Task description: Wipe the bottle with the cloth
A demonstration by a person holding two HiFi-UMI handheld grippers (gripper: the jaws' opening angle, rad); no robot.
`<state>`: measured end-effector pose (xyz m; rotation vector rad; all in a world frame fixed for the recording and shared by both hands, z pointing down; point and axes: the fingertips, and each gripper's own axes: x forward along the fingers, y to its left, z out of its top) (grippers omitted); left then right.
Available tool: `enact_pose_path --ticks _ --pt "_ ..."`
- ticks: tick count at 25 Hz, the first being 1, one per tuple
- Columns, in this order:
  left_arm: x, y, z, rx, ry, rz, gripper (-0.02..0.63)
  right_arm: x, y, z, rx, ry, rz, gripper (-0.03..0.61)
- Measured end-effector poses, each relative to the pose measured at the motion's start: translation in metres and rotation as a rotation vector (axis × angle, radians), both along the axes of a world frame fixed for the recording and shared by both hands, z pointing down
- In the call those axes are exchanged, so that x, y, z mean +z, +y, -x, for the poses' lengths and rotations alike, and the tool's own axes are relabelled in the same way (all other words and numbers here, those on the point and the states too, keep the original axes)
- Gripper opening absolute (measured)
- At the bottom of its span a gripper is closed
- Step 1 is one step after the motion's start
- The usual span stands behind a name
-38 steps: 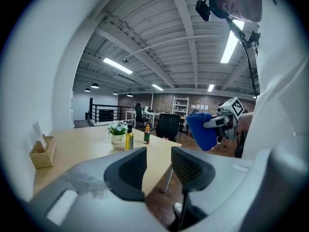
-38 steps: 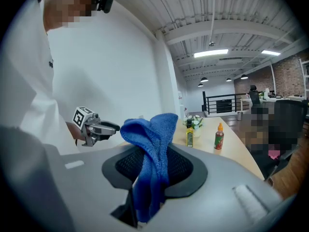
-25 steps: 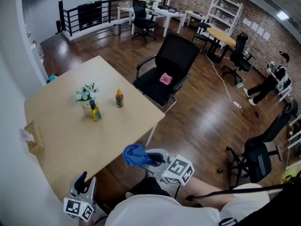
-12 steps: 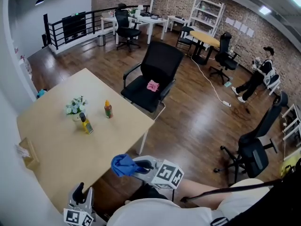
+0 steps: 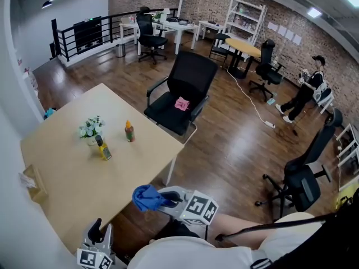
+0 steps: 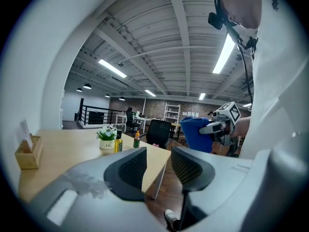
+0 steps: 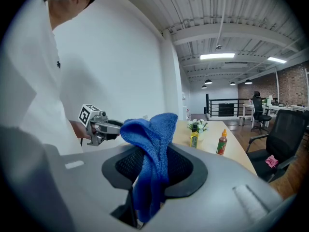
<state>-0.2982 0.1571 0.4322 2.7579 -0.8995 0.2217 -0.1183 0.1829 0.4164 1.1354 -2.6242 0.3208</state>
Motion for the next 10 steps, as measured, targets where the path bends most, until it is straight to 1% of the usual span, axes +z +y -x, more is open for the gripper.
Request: enact_pose_path --ticks 4,10 --pt "-0.0008 -0.0018 0.0024 -0.005 0.004 -0.003 0.169 -0.0009 -0.0002 0.0038 -0.004 0.005 0.003 0.124" --pt "-0.0086 0.0038 -0.0044 0.0 0.002 -0.018 0.169 -0.0011 0.0058 0.0065 -0.013 0.01 0.0 0.124"
